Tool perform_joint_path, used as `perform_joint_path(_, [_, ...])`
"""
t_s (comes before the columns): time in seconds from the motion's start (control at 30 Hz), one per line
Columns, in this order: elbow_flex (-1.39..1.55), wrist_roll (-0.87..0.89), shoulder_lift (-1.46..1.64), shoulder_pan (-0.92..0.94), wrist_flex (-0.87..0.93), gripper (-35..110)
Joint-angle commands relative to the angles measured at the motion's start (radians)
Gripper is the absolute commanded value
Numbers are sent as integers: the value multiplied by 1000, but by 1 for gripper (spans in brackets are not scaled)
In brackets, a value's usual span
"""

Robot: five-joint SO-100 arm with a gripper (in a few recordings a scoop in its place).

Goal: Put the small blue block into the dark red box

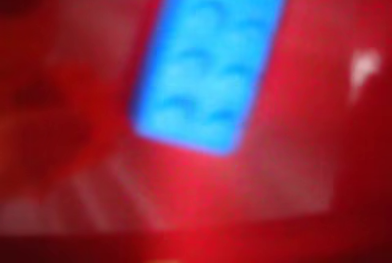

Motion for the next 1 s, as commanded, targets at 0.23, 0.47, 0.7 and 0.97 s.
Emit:
perform_joint_path(0.23, [368, -160, 732, -265, 86, 27])
perform_joint_path(0.47, [614, -290, 1520, -589, 357, 25])
perform_joint_path(0.7, [624, -466, 1554, -919, 491, 15])
perform_joint_path(0.97, [729, -456, 1549, -1140, 604, 4])
